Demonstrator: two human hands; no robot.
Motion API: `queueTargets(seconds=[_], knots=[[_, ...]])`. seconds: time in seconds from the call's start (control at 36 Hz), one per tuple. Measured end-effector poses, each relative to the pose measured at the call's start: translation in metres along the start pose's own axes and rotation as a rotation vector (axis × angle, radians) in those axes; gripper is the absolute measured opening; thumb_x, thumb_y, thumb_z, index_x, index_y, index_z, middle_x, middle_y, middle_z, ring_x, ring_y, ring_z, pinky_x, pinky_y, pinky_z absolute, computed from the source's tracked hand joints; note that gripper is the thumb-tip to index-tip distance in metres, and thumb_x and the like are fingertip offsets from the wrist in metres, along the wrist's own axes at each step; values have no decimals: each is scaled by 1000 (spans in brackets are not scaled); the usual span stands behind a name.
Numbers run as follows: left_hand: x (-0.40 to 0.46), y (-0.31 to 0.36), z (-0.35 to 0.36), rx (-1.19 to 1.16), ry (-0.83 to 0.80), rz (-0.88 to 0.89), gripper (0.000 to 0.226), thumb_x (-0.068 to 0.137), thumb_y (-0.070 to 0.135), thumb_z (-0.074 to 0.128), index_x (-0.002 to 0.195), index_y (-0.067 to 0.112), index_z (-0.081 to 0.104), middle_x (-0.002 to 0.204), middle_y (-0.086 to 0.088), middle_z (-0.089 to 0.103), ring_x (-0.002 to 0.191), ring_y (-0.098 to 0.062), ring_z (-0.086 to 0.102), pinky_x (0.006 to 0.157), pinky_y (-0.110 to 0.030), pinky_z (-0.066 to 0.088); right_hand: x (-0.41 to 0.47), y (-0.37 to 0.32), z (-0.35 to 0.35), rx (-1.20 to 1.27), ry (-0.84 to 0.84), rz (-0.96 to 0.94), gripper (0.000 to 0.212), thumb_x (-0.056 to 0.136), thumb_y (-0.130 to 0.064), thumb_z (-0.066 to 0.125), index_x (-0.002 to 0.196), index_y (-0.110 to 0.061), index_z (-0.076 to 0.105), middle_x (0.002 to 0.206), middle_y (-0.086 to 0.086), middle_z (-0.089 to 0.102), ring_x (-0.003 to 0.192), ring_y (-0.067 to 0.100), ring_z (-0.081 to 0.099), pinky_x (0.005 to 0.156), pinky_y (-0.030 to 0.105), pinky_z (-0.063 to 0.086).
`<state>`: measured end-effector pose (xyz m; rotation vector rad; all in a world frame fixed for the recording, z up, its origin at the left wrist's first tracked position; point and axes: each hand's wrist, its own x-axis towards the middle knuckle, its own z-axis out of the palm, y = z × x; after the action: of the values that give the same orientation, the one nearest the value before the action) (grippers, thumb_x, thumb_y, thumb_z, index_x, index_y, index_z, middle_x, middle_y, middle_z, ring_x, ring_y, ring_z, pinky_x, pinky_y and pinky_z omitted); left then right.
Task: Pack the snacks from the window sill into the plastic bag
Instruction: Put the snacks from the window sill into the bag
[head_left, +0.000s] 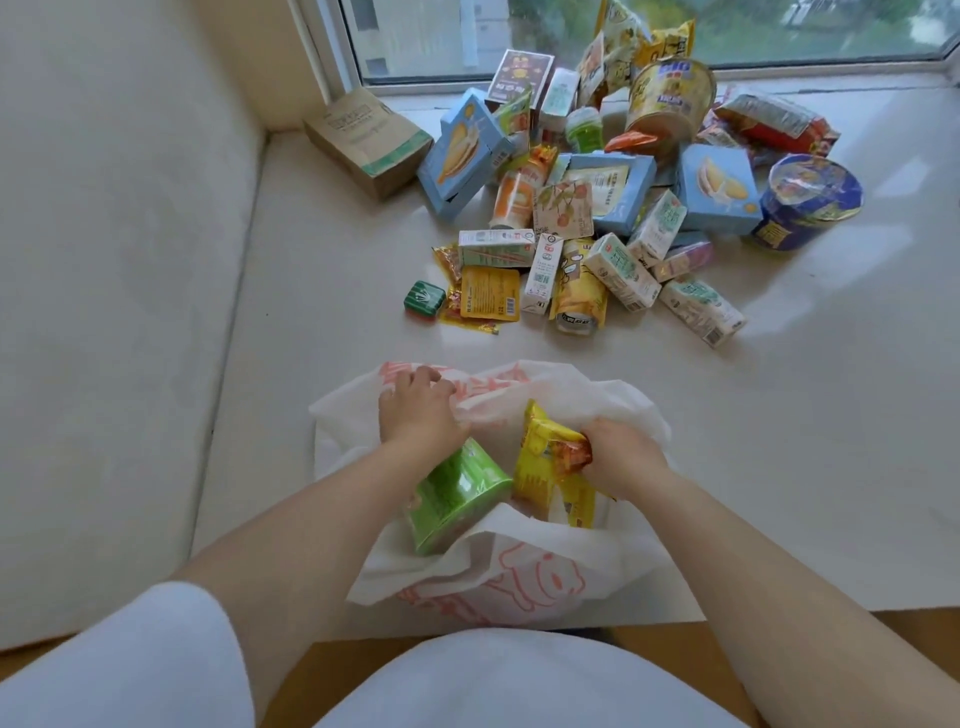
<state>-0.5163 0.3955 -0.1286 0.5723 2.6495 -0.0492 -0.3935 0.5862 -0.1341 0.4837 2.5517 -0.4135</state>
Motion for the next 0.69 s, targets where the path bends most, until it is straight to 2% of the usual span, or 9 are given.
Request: queueTargets(seconds=[0.08,0.22,0.28,0.36,0.42,0.53,0.61,0.64,0.69], knots=[[13,6,9,-29,-182,-134,55,85,52,48,135,30,47,142,-3,37,132,-26,31,103,-44,35,5,-8,-2,139,12,15,22,78,-24,59,98,-18,50,98,3,60,94,27,59,68,30,42],[20,6,18,-299,-248,-197,37,97,27,39,131,30,53,130,-7,56,118,-30,53,92,-36,44,10,-27,1,339,0,-19,62,80,-52,63,132,-29,41,121,-3,49,110,22,55,86,34,47],[22,8,12,-362,-229,-177,40,97,22,37,134,27,49,128,-10,58,116,-32,54,92,-35,44,11,-36,1,360,32,-67,60,86,-57,54,138,-34,37,127,-2,44,113,22,53,89,35,46],[34,9,1,-587,-220,-259,42,98,19,42,139,11,44,137,-17,50,126,-34,47,102,-36,38,14,-48,7,312,166,-200,46,93,-43,50,137,-30,45,123,4,49,109,24,53,86,33,43],[46,3,-8,-734,-229,-355,41,93,16,55,132,5,52,133,-16,54,123,-33,50,101,-35,40,16,-54,14,146,151,-262,37,96,-34,47,132,-24,51,120,7,50,111,27,50,84,35,43],[75,-28,-15,-1159,-175,-621,29,90,13,48,113,5,64,116,-17,64,105,-34,61,95,-39,49,25,-48,16,-234,-20,-227,30,92,-21,49,122,-19,57,119,9,53,115,28,48,84,35,43],[87,-35,-23,-1130,-210,-621,35,89,25,51,115,2,59,99,-14,63,88,-31,61,79,-32,48,36,-46,7,-380,134,-348,24,53,-28,82,73,-20,71,77,4,63,74,24,61,58,26,45],[92,-35,-26,-1074,-212,-599,42,88,30,51,120,4,56,107,-14,61,96,-32,60,81,-34,47,41,-45,5,-364,213,-392,26,40,-25,84,59,-20,68,64,1,59,59,21,58,50,23,42],[103,-31,-27,-936,-214,-521,52,88,39,50,132,11,47,126,-14,52,113,-34,52,90,-37,44,50,-48,-4,-269,339,-443,20,43,-16,80,58,-18,67,59,0,57,52,20,55,45,23,42]])
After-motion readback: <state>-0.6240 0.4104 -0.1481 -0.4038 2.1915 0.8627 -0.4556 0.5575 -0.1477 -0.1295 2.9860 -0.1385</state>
